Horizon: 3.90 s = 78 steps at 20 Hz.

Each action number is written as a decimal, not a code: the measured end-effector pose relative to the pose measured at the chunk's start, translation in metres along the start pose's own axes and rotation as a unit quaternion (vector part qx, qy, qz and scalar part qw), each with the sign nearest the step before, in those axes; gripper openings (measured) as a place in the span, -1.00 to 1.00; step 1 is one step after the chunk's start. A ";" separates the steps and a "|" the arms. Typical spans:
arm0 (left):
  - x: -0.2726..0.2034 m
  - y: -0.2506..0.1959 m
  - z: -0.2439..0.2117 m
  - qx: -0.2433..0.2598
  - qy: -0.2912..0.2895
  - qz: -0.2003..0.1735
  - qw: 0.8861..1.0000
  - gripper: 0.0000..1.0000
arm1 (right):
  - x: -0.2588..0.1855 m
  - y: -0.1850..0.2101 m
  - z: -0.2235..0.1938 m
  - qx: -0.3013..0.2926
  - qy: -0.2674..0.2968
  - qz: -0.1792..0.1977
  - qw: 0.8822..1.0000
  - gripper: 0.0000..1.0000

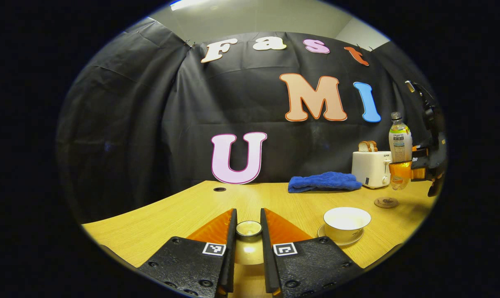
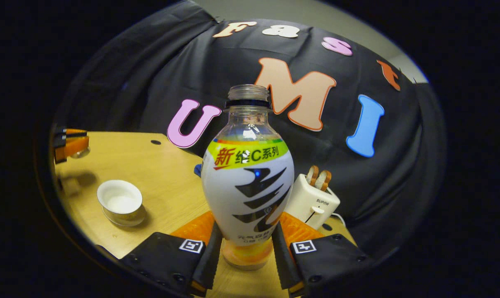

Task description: Open the teacup lid with one hand, grasp the water bottle and pour water into the teacup with the other hand; after pouring, place the water bottle on the coaster and then close the teacup lid.

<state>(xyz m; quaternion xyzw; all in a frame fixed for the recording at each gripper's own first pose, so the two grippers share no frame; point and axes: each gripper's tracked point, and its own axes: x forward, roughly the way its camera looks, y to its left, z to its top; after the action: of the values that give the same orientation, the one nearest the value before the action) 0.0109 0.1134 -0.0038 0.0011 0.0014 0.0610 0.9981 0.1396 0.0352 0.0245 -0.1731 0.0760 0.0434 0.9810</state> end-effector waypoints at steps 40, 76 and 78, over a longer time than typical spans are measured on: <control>0.000 0.000 0.000 0.001 0.001 0.000 1.000 -0.46 | 0.023 -0.032 -0.077 0.204 0.042 0.025 0.978 0.83; 0.020 -0.101 0.001 -0.002 0.001 -0.101 0.995 -0.46 | -0.109 -0.047 -0.054 0.173 -0.068 -0.060 0.981 0.86; 0.021 -0.115 0.001 -0.003 0.000 -0.128 0.992 -0.46 | -0.109 -0.046 -0.054 0.173 -0.068 -0.060 0.981 0.86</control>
<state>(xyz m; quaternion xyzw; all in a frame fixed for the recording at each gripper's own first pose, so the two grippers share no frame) 0.0460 0.0019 -0.0027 -0.0025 0.0010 -0.0677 0.9977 0.0305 -0.0329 0.0079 -0.0014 0.0049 -0.0177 0.9998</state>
